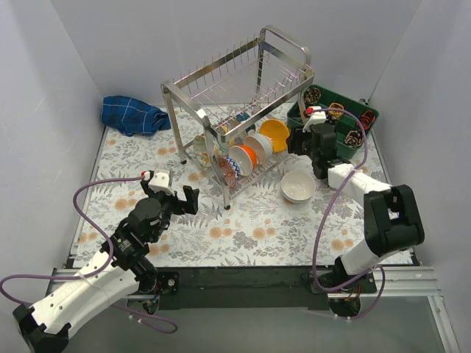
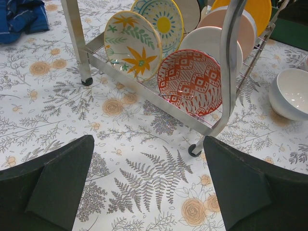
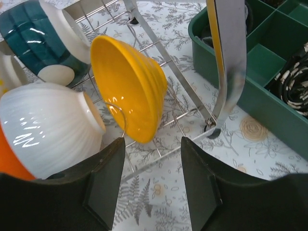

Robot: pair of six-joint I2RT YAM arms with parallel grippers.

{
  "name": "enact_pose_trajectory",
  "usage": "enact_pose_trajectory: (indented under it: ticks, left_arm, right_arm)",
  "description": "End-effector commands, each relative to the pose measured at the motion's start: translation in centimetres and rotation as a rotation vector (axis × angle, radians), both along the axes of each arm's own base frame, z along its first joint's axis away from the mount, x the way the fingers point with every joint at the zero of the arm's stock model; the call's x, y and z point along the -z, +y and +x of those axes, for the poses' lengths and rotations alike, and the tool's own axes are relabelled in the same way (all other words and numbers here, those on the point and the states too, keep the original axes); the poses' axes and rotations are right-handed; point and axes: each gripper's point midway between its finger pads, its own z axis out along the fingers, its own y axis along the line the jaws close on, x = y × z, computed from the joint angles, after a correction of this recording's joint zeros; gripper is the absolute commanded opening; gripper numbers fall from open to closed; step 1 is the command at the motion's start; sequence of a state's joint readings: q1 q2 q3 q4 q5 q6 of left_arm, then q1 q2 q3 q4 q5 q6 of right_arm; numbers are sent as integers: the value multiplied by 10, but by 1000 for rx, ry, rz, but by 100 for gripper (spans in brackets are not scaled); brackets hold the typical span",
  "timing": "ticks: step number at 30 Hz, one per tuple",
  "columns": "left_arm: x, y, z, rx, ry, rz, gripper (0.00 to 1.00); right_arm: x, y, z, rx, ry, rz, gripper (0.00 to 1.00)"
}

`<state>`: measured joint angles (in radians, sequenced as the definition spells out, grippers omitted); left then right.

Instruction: Unload the bowls from the dish rack

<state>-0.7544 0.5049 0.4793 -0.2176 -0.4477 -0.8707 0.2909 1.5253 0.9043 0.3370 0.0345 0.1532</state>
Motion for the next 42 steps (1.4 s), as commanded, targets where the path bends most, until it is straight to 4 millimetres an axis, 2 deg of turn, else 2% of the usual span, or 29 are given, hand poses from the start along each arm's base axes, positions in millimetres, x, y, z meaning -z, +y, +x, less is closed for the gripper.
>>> enact_pose_trajectory:
  ticks: [1, 2, 8, 10, 11, 13, 14, 19, 22, 23, 28, 37, 42]
  left_arm:
    - [-8, 1, 1, -4, -12, -9, 98]
    - [-8, 1, 1, -4, -11, -8, 98]
    - [-7, 1, 2, -7, -8, -4, 98]
    - [-6, 2, 2, -8, -9, -3, 98]
    - [-7, 2, 2, -8, -11, -5, 98]
    - [-6, 2, 2, -10, -9, -3, 98]
    - [-7, 2, 2, -10, -10, -4, 98]
    - [-8, 2, 2, -10, -12, -5, 98]
    - [-8, 2, 2, -7, -13, -6, 98]
    - [-8, 2, 2, -8, -13, -6, 98]
    - [-9, 3, 1, -5, -18, -12, 98]
    - [-12, 3, 0, -3, -25, -22, 98]
    - [-13, 4, -1, -6, -29, -29, 98]
  right_arm:
    - [-50, 12, 40, 12, -231, 28, 58]
    - [-42, 14, 44, 11, -222, 22, 57]
    - [-25, 23, 67, 18, -231, 22, 55]
    - [-21, 26, 71, 28, -228, 17, 55]
    - [-12, 27, 73, 34, -215, 6, 54]
    - [-10, 27, 77, 52, -223, -4, 53]
    - [-3, 27, 79, 54, -216, -19, 51]
    - [3, 25, 83, 84, -229, -79, 42]
    - [0, 25, 82, 97, -253, -121, 29]
    - [-5, 24, 81, 104, -263, -119, 20]
    - [-17, 20, 75, 126, -320, -221, 2]
    - [-55, 12, 61, 229, -459, -344, 1]
    - [-70, 14, 54, 264, -515, -412, 1]
